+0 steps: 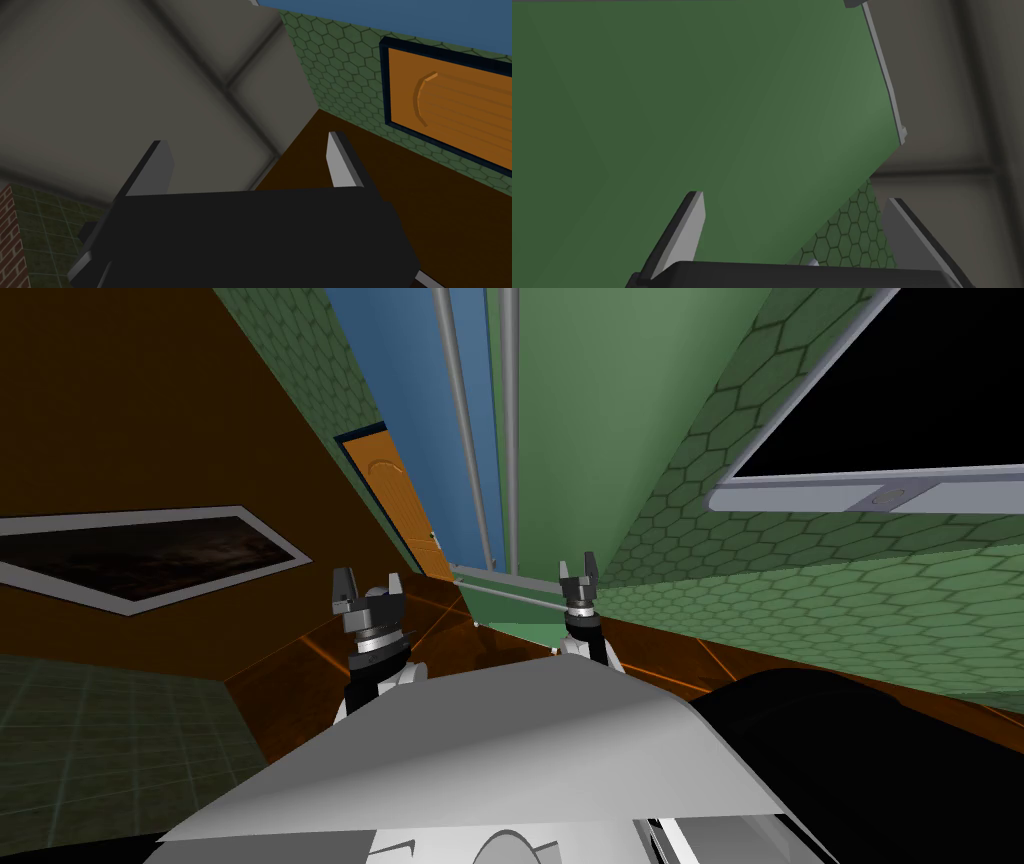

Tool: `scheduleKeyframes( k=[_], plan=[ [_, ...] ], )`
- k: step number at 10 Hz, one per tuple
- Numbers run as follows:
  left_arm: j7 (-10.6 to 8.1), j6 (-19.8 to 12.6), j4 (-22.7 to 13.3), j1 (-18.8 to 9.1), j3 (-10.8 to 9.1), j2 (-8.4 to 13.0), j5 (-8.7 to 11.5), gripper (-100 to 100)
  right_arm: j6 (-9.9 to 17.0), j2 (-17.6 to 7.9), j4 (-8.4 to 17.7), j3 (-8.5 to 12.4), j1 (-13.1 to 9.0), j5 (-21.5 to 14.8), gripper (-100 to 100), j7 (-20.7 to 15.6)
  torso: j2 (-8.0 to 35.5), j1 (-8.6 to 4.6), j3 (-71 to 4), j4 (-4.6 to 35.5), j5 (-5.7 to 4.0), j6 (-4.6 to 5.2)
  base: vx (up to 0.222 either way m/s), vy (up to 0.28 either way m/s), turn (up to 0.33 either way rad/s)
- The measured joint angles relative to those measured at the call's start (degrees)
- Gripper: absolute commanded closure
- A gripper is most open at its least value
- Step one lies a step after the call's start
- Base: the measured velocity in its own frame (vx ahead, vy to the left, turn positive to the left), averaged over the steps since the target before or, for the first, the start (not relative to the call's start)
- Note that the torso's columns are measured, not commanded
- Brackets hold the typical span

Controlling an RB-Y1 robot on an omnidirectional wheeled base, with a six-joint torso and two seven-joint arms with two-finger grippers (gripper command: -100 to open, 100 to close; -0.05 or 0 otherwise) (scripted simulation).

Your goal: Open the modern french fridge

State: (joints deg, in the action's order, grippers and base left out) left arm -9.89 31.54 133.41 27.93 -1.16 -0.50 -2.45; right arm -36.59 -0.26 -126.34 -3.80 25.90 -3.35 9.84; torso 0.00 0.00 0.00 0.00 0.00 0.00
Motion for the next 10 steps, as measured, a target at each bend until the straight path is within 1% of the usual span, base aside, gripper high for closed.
scheduleKeyframes(
  k=[1,2,9,10],
  plan=[
    [0.0,0.0,0.0,0.0,0.0,0.0,0.0,0,0.0,0.0,0.0,0.0,0.0,0.0,0,0.0,2.32,0.0,-4.67,2.35,0.0,0.0,0.0,0.0,0.0],
    [0.0,0.0,0.0,0.0,0.0,0.0,0.0,0,0.0,0.0,0.0,0.0,0.0,0.0,0,0.0,5.97,0.0,-12.0,6.0,0.0,0.0,0.0,0.0,0.0],
    [0.0,0.01,0.02,0.0,0.0,0.0,0.0,0,-0.01,0.0,-0.02,0.0,0.0,0.0,0,0.0,35.39,0.0,-70.73,35.37,0.0,0.0,0.0,0.0,0.0],
    [0.0,0.01,0.02,0.0,0.0,0.0,0.0,0,-0.01,0.0,-0.02,0.0,0.0,0.0,-100,0.0,39.62,0.0,-79.19,39.6,0.0,0.0,0.018,0.02,-0.017]
  ],
)
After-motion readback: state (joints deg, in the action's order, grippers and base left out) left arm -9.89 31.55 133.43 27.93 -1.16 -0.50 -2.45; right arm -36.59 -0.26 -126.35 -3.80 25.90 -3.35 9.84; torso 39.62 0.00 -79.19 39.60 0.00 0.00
